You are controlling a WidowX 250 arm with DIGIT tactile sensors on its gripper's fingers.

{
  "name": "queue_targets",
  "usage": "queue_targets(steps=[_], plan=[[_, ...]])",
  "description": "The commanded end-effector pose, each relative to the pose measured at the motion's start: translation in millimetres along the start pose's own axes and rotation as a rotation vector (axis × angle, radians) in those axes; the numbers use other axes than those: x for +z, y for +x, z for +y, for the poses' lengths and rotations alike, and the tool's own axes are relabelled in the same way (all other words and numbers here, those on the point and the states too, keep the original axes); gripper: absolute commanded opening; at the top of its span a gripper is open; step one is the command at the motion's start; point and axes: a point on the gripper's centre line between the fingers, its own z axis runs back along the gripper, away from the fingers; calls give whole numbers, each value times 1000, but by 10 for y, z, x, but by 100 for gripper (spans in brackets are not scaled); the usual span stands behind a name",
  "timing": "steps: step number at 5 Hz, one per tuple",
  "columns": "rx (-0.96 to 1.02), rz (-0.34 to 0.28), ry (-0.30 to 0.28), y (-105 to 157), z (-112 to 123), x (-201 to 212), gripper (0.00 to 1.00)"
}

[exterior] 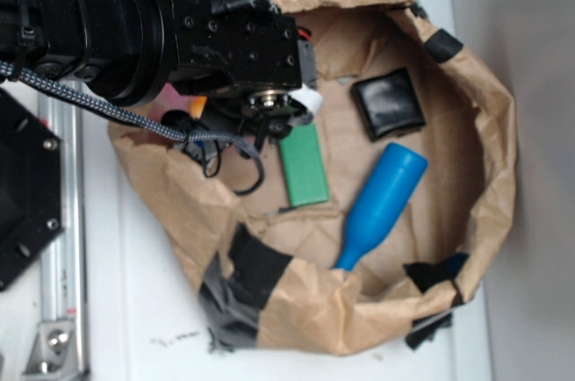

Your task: Grab the yellow duck.

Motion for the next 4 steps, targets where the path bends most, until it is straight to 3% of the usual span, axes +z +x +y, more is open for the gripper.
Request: queue_targets(steps=[1, 3, 4], plan=[[37, -64, 55, -18, 96, 47, 0], [38, -83, 82, -58, 53, -62, 0], [88, -174, 20, -32, 120, 411, 0]])
